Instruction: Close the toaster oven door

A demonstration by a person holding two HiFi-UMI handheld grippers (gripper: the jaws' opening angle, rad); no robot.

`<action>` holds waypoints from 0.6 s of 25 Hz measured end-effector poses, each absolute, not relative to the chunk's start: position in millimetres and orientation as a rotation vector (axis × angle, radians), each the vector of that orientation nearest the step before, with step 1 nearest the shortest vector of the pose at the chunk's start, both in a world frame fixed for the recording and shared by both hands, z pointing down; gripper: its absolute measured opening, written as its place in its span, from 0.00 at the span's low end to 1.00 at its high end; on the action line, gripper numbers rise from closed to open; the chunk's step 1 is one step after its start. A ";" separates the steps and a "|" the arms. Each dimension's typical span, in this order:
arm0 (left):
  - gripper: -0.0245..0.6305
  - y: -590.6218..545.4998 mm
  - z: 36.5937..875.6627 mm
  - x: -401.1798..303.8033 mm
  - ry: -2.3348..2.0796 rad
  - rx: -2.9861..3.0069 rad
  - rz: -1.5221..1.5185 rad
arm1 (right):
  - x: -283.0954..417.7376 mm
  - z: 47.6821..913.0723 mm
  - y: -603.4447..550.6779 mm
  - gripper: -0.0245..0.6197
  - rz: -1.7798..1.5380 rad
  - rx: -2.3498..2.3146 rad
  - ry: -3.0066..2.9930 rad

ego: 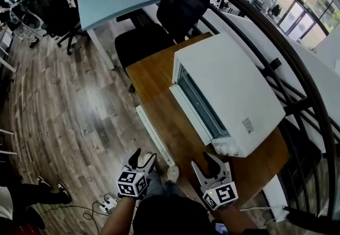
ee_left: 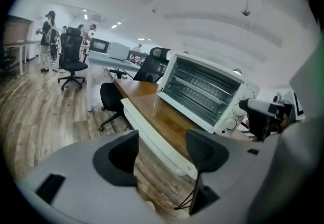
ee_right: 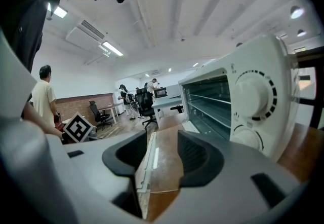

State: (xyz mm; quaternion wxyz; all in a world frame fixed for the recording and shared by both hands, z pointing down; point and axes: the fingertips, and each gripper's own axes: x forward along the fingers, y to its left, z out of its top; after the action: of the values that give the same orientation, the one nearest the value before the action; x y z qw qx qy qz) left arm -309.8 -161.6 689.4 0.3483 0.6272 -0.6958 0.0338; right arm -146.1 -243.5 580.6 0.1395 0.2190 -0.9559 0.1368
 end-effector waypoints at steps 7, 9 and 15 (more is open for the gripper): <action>0.49 -173.7 733.2 -304.8 -1.637 1.462 -0.232 | -133.7 595.4 -235.1 0.33 0.409 0.665 -2.695; 0.49 -179.6 741.3 -301.0 -1.608 1.471 -0.249 | -128.4 597.8 -230.8 0.33 0.402 0.668 -2.675; 0.49 -197.2 769.5 -293.1 -1.532 1.442 -0.279 | -115.1 599.9 -231.2 0.32 0.391 0.702 -2.641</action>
State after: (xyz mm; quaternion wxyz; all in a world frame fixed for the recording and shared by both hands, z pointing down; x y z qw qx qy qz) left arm -293.1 -197.2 769.5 0.4876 0.5932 -0.6303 -0.1147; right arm -115.1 -231.2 599.9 0.1892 0.2498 -0.9394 0.1392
